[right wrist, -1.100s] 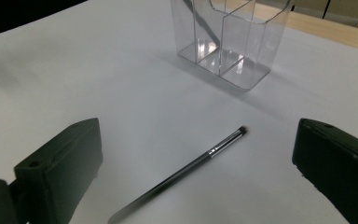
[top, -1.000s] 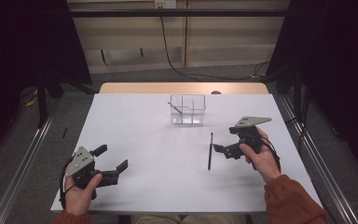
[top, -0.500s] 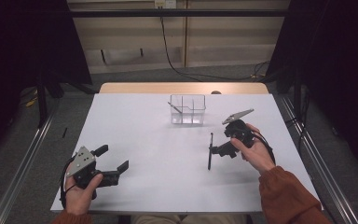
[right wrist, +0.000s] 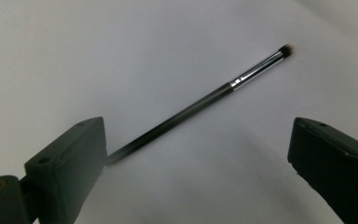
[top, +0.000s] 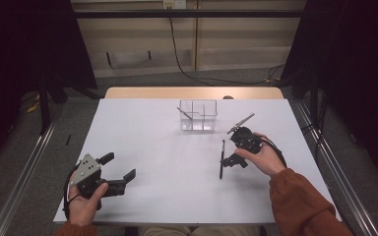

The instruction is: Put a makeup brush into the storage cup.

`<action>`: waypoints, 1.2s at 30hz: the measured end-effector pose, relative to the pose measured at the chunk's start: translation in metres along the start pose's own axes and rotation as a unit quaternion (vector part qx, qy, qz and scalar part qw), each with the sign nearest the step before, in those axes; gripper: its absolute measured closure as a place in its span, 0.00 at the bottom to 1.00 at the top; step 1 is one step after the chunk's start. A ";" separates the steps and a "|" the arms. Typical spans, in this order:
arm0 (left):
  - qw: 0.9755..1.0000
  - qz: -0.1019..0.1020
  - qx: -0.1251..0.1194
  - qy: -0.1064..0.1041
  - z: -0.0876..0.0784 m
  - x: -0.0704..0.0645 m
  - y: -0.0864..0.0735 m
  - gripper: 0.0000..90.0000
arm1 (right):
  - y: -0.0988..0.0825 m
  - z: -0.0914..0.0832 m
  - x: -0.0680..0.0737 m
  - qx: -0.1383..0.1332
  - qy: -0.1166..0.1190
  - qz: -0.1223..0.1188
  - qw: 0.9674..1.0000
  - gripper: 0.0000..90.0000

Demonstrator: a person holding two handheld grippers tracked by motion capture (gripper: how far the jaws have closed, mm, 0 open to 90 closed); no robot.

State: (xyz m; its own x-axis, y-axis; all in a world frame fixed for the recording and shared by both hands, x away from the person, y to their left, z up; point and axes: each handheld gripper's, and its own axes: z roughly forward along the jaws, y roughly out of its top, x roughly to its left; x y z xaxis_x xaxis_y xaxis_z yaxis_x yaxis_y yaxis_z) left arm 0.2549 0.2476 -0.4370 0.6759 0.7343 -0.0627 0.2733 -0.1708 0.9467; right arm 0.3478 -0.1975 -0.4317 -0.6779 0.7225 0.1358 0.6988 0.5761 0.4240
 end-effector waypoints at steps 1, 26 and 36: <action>1.000 0.000 0.000 0.001 0.000 0.000 0.000 0.05 | 0.001 0.000 0.000 0.003 -0.002 0.002 1.000 0.06; 1.000 0.001 -0.001 -0.004 0.000 0.001 0.000 0.05 | 0.027 0.022 0.008 0.111 -0.028 0.036 0.993 0.32; 1.000 -0.001 -0.001 -0.006 0.000 0.001 0.000 0.05 | 0.029 0.029 0.009 0.118 -0.024 0.055 0.991 0.45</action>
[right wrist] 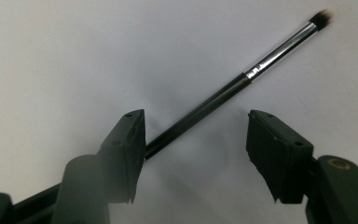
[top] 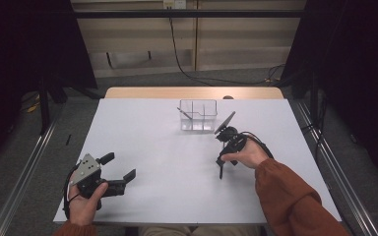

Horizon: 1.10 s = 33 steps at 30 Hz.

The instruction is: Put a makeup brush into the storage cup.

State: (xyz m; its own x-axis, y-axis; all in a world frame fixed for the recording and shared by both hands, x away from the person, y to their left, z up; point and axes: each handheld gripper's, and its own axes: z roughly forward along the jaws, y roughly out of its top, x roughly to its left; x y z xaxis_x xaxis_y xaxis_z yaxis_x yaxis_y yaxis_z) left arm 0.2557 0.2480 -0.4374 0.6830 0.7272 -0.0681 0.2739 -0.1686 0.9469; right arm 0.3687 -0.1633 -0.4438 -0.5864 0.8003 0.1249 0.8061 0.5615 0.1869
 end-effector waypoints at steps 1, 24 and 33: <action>1.000 0.000 0.000 0.000 0.000 0.000 0.000 0.05 | 0.000 0.000 0.001 0.001 0.001 0.003 1.000 0.45; 1.000 -0.006 0.011 -0.002 -0.001 0.002 0.000 0.05 | 0.006 0.010 0.014 0.045 -0.043 -0.018 0.998 0.56; 1.000 -0.009 0.010 -0.004 -0.001 0.002 0.000 0.05 | 0.007 0.009 0.010 0.054 -0.040 -0.018 0.998 0.74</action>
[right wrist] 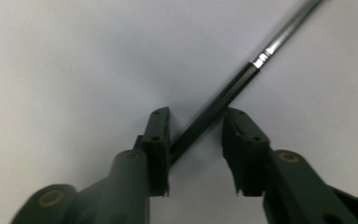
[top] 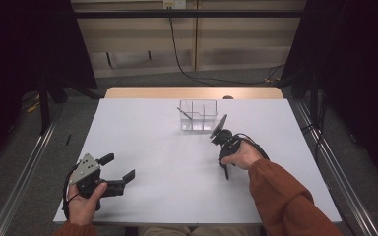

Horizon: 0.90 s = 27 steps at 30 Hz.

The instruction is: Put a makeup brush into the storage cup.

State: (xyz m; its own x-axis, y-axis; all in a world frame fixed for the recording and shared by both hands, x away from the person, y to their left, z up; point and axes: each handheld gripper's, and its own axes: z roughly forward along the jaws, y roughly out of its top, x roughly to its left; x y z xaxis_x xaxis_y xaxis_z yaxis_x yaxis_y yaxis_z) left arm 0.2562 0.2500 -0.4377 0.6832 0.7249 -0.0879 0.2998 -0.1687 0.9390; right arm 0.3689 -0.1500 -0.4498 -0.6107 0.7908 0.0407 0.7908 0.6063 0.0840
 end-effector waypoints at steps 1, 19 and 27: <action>1.000 -0.002 -0.001 -0.002 0.000 0.000 0.000 0.05 | 0.000 0.000 0.000 0.004 0.000 -0.001 1.000 0.77; 1.000 -0.004 0.001 0.001 0.000 0.001 0.000 0.05 | -0.006 -0.001 -0.005 -0.017 0.023 -0.002 1.000 0.94; 1.000 -0.004 0.001 0.002 0.001 0.001 0.000 0.05 | -0.013 -0.007 -0.007 -0.044 0.037 -0.006 0.998 0.94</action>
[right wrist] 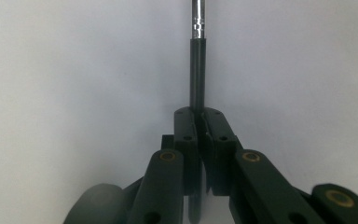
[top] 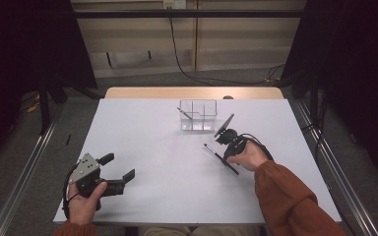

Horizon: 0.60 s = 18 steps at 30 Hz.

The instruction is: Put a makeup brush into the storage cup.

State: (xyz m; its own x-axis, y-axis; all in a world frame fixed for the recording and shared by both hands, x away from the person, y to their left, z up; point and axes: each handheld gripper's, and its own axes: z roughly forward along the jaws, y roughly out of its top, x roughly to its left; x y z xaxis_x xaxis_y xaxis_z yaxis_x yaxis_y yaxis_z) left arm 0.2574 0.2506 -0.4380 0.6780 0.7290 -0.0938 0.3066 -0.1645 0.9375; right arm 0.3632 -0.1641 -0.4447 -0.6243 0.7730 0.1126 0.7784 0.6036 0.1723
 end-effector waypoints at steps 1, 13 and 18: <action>1.000 0.000 0.000 0.000 0.000 0.000 0.000 0.05 | -0.001 -0.002 0.000 -0.004 -0.001 0.004 1.000 0.95; 1.000 0.004 -0.001 0.000 0.000 -0.001 0.000 0.05 | -0.012 -0.017 0.000 -0.087 0.026 -0.002 0.996 0.94; 1.000 0.005 -0.004 0.001 0.000 -0.001 0.000 0.05 | -0.018 -0.022 0.001 -0.114 0.030 -0.003 0.993 0.94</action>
State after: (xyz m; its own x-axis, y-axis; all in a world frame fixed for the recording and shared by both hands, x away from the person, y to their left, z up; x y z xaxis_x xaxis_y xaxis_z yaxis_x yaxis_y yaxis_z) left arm 0.2566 0.2500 -0.4377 0.6794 0.7289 -0.0844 0.2948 -0.1659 0.9410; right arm 0.3473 -0.1785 -0.4265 -0.6377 0.7517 0.1682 0.7437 0.5439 0.3888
